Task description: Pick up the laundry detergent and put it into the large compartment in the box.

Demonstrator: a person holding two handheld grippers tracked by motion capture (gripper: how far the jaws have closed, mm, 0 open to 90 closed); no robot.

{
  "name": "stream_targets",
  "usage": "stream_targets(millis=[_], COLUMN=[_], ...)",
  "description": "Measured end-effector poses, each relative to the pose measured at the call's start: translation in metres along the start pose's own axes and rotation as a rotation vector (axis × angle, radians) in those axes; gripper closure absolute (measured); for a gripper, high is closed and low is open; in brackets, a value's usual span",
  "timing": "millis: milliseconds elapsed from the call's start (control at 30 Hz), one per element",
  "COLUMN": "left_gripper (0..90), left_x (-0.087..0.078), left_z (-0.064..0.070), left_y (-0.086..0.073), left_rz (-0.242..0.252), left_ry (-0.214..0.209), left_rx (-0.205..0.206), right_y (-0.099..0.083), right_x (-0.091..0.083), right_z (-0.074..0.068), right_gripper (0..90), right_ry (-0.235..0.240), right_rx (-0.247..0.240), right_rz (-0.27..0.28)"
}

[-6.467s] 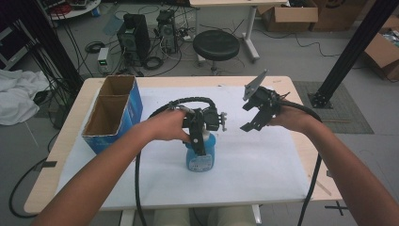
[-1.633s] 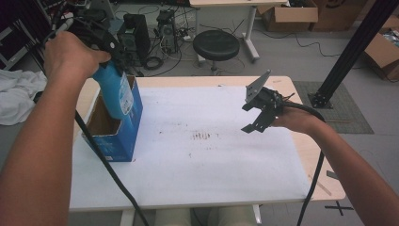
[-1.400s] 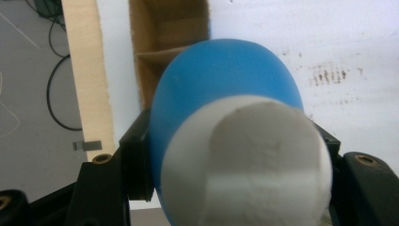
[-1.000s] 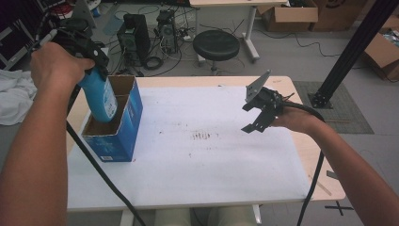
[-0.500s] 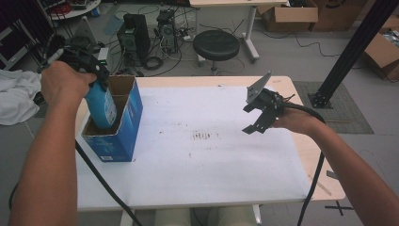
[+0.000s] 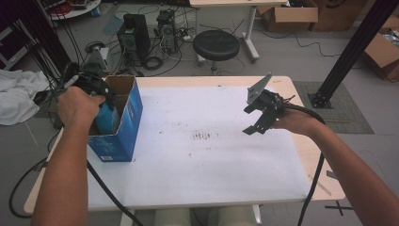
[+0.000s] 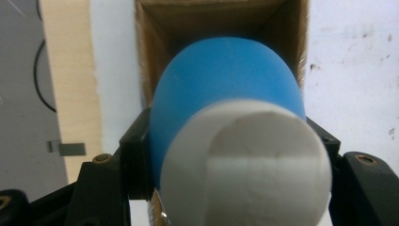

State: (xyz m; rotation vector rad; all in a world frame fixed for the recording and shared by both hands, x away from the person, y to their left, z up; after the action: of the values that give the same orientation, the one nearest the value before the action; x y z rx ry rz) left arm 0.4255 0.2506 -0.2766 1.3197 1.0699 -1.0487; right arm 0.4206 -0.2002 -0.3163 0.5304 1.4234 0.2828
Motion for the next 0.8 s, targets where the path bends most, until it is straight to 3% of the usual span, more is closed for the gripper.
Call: stream_targets(millis=[500,800], left_gripper=[38.1,38.0], left_x=[0.045,0.051], left_z=[-0.001,-0.001], left_y=[-0.008,-0.007], left_rz=[-0.027,-0.035], left_ry=[-0.003,-0.004], left_rx=[0.006,0.01], right_y=[-0.007,-0.008], right_x=[0.001,0.002], right_z=[0.001,0.001], right_gripper=[17.5,17.5], right_ry=[0.006,0.007], right_rx=[0.023,0.026], right_rz=[-0.007,-0.011])
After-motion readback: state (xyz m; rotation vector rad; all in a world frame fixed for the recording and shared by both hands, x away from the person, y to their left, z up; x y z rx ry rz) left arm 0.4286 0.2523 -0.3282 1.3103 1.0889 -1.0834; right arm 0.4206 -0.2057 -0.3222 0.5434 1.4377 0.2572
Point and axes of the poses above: each handheld gripper's, and its own axes: x roughly forward along the jaws, y roughly out of its top, z roughly to its right, the point moved 4 cm from there along x, roughly forward along the jaws, and after that the axes turned 2 degrees about z, right-handed, at the moved point
